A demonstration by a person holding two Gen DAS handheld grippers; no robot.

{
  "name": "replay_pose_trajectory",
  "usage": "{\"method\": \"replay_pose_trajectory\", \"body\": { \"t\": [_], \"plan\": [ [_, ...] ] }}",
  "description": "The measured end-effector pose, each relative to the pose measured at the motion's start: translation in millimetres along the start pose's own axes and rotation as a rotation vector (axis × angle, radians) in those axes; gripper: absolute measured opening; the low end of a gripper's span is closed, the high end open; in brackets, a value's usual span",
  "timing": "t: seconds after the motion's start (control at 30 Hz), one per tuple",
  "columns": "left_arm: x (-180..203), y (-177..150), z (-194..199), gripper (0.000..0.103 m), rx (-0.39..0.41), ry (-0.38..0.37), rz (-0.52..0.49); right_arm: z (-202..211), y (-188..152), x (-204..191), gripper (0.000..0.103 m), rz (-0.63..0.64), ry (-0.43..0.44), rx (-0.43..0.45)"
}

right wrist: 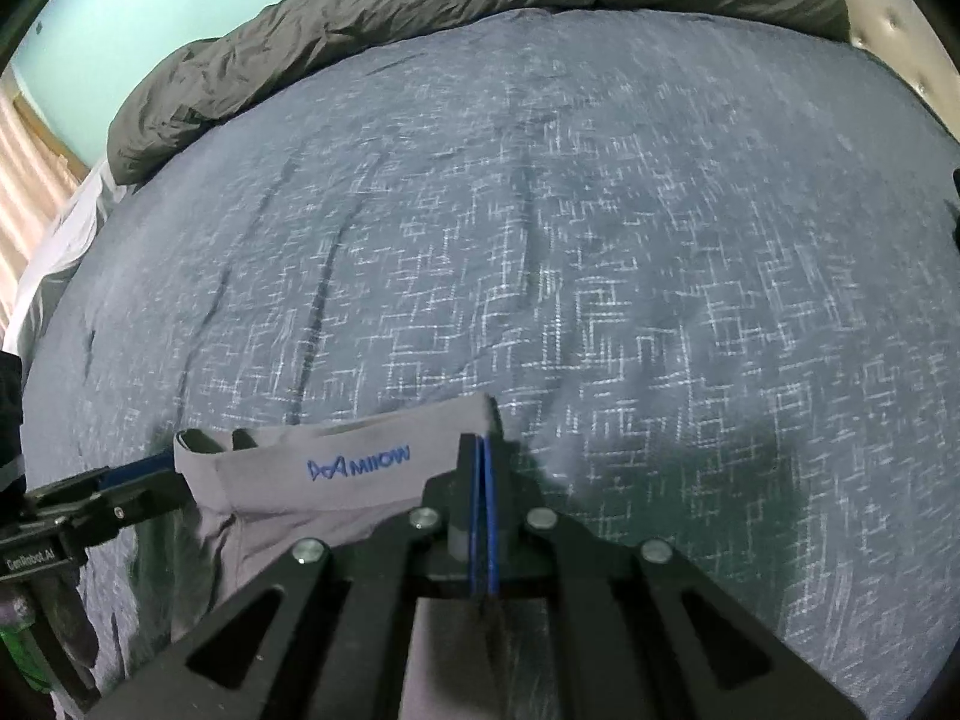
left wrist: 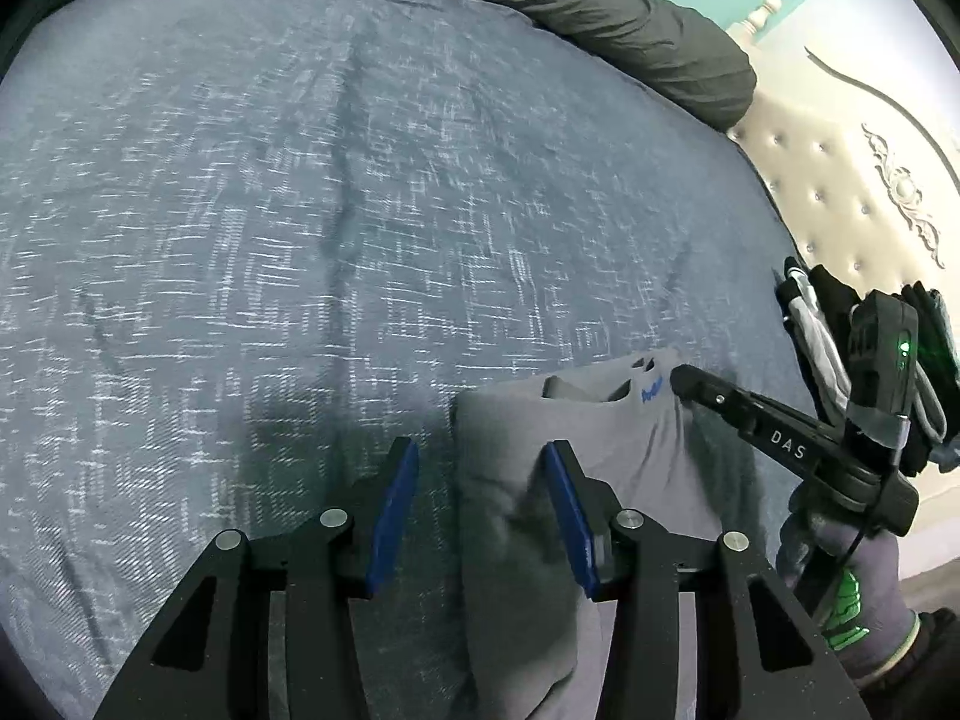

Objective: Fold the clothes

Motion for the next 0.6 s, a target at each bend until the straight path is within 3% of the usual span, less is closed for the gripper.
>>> {"method": "replay_pose_trajectory", "body": {
  "t": [0.07, 0.3, 0.37, 0.4, 0.47, 0.5, 0.6],
  "plan": [
    [0.4, 0.2, -2.9, 0.016, -0.005, -0.012, -0.007, -1.7, 0.5, 1.0, 0.001, -0.005, 0.010, -0.002],
    [-2.4, -1.4, 4.1, 0.013, 0.019, -0.007, 0.005, 6.7, 2.0, 3.0, 0.002, -0.035, 0.057, 0.008],
    [-2.5, -1.7, 8.3, 0.020, 0.025, -0.004, 0.014, 9.1, 5.0, 2.4, 0.006, -0.050, 0.075, 0.007],
    [-3.9, -2.3, 9.3, 0.025, 0.023, -0.005, 0.028, 9.8, 6.6, 2.0, 0.013, -0.049, 0.075, 0.009],
    [-5.7, -3.2, 11.4, 0.049, 0.027, -0.011, 0.052, 10.3, 9.6, 0.5, 0.034, -0.044, 0.096, 0.008],
    [-5.7, -2.0, 12.1, 0.052, 0.035, -0.014, 0.052, 9.2, 10.6, 0.9, 0.042, -0.044, 0.097, 0.004],
    [-3.4, 1.2, 7.5, 0.054, 0.031, -0.016, 0.042, 4.9, 11.3, 2.6, 0.042, -0.058, 0.112, -0.015]
  ]
}}
Point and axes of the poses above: each gripper's, at about its wrist camera, not at the fingertips, and z roughly against the way its jaws point, x to its right, y to its top, the point moved 6 cm from there along -z, roughly the way its jaws point, and after that the axes turned 12 degrees about -z, right-handed, at the moved point
